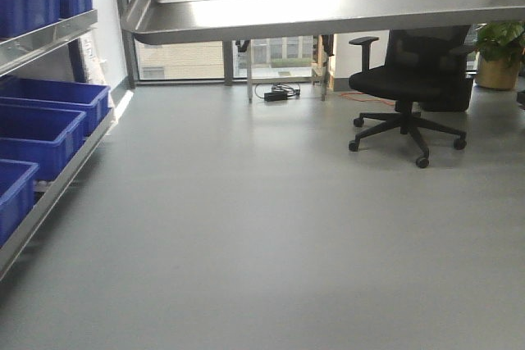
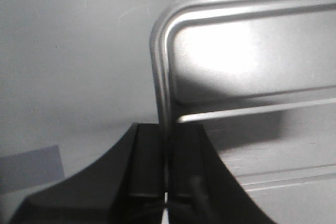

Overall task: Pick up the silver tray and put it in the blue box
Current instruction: 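Hold the tray raised with both grippers while the base drives away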

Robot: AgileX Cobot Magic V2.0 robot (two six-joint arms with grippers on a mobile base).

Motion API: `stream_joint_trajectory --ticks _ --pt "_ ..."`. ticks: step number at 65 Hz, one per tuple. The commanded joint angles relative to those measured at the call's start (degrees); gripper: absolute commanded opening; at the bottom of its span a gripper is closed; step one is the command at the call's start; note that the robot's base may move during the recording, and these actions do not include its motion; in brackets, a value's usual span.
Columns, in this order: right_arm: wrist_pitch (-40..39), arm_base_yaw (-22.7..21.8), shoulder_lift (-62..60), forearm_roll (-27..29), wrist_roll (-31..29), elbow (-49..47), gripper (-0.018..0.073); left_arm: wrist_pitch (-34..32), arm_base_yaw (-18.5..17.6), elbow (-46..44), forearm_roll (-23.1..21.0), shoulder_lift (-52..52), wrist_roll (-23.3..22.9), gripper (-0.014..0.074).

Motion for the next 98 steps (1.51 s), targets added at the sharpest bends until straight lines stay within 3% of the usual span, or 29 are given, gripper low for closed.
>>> stream_joint_trajectory --ticks 1,98 --pt "-2.9 -0.18 -1.53 -3.48 -1.15 -1.65 0.0057 1.58 -0.61 -1.26 2.25 -2.34 2.38 -0.0098" --pt "-2.69 -0.18 -1.41 -3.48 -1.15 -1.65 0.0057 1.24 -0.61 -1.26 1.16 -2.0 2.38 -0.0098"
